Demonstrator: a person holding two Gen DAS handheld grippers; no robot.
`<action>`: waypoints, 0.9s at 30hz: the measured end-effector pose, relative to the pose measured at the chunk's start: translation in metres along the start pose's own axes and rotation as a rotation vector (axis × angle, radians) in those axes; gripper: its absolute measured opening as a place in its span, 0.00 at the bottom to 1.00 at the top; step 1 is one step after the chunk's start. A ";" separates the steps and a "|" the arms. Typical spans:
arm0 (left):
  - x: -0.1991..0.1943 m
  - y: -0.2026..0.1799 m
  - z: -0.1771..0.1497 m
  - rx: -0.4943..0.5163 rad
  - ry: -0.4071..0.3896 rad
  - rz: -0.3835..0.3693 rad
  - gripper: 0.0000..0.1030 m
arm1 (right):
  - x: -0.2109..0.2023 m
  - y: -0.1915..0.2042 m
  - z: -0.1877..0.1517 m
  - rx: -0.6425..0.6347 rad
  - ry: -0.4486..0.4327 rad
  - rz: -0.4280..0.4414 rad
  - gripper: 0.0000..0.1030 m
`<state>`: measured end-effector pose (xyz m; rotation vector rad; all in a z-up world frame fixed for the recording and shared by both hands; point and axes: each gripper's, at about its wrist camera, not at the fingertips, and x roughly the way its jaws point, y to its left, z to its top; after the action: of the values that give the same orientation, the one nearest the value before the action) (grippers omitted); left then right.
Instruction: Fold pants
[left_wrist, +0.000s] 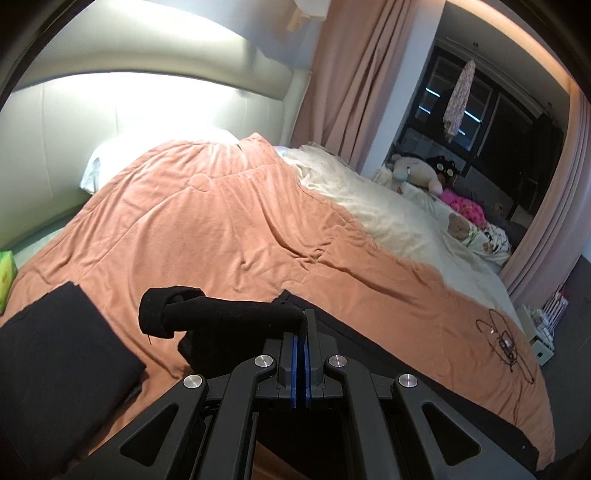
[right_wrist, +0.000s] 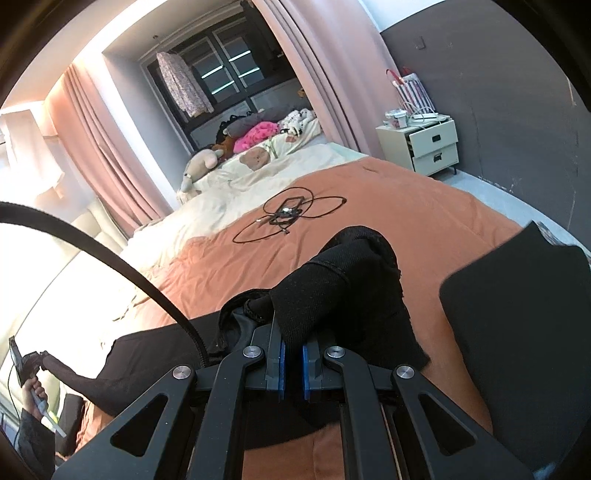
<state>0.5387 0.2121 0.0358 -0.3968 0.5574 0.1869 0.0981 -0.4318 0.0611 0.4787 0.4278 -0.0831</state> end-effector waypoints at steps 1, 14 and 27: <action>0.010 -0.003 0.001 0.010 0.007 0.009 0.02 | 0.008 0.001 0.005 0.000 0.002 -0.001 0.03; 0.134 -0.024 -0.002 -0.039 0.132 0.054 0.02 | 0.125 0.019 0.045 0.105 0.055 -0.111 0.03; 0.245 -0.061 -0.013 0.066 0.227 0.142 0.02 | 0.223 0.036 0.051 0.149 0.088 -0.252 0.03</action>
<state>0.7539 0.1671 -0.0891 -0.3157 0.8148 0.2613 0.3262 -0.4188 0.0248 0.5752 0.5693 -0.3402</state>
